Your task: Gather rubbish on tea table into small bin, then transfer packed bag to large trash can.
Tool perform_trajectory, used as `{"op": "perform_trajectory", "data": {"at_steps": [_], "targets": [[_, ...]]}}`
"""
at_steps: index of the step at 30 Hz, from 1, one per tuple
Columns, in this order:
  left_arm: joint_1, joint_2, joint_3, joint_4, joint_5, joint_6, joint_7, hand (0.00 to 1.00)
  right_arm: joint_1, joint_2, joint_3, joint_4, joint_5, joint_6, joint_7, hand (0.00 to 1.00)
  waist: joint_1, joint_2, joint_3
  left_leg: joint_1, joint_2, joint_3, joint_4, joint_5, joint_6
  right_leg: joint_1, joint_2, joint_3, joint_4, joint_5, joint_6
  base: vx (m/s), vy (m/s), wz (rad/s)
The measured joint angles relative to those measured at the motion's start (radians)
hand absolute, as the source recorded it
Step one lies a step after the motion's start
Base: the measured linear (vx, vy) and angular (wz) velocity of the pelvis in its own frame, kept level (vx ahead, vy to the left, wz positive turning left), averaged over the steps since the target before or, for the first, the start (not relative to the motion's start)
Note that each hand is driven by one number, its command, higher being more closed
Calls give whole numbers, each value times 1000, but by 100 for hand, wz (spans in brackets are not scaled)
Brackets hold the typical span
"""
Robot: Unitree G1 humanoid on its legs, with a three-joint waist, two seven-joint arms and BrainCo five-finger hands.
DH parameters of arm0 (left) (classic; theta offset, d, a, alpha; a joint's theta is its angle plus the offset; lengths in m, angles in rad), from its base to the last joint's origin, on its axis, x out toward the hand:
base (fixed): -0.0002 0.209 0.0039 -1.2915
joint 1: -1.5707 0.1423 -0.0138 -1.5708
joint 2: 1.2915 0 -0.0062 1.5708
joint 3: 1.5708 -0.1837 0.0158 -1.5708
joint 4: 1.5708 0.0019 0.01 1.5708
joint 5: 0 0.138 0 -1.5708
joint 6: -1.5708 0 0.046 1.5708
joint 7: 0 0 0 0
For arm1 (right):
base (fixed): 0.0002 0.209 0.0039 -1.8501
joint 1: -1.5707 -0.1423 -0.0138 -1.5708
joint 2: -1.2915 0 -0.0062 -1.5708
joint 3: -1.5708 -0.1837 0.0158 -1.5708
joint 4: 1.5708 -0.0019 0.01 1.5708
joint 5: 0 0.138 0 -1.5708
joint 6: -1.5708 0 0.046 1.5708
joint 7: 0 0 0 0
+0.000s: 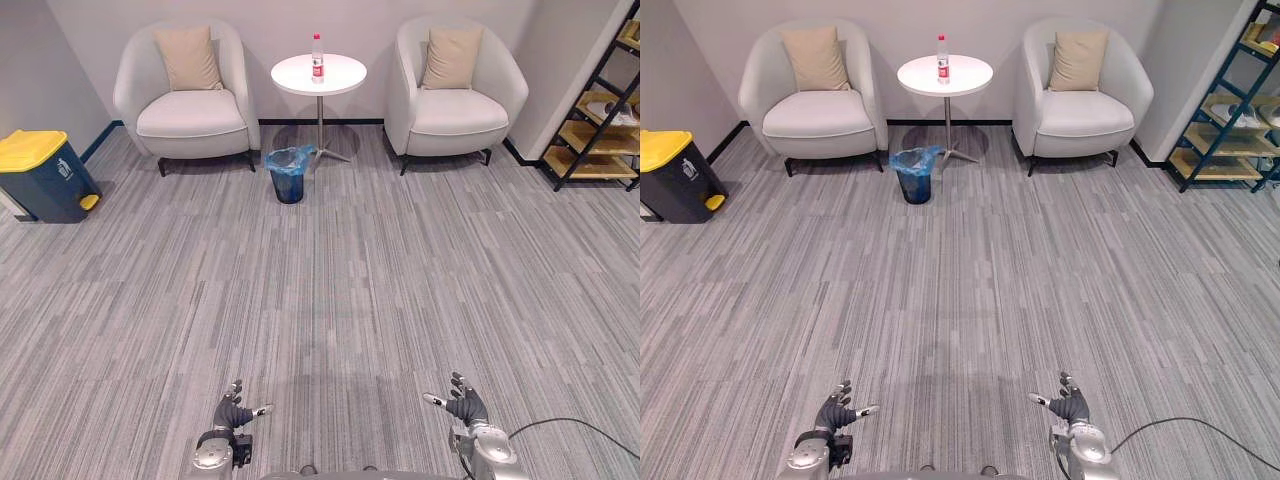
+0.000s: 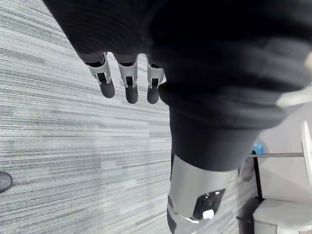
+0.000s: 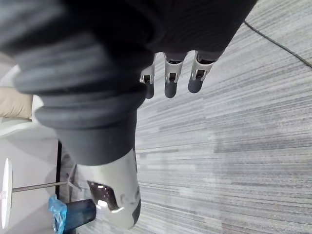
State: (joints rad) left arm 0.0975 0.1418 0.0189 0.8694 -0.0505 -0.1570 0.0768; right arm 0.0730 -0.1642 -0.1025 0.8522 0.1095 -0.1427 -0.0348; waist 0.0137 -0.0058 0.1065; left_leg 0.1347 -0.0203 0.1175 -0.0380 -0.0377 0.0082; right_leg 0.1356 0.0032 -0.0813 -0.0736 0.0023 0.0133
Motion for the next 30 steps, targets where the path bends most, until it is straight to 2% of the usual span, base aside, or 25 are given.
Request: {"op": "perform_trajectory", "data": {"at_steps": [4,14,30], "targets": [[1,-1,30,31,0,2,-4,0,2,0,-1,28,1,6,0,0,-1,0,0,1,2,9,-3,0,0,-1,2,7,-4,3,-3,-17,-24,-5],[5,-20,30,57,0,3,-7,0,0,2,-2,67,7,15,-1,0,-1,11,-8,7,2,23,-14,0,0,0,4,24,-19,11,-3,-16,-14,-5],[12,-29,10,57,0,7,-8,0,3,21,-28,67,48,15,-5,0,0,11,-9,7,2,23,-17,0,0,0,4,25,-21,11,-3,-20,-15,0]]}}
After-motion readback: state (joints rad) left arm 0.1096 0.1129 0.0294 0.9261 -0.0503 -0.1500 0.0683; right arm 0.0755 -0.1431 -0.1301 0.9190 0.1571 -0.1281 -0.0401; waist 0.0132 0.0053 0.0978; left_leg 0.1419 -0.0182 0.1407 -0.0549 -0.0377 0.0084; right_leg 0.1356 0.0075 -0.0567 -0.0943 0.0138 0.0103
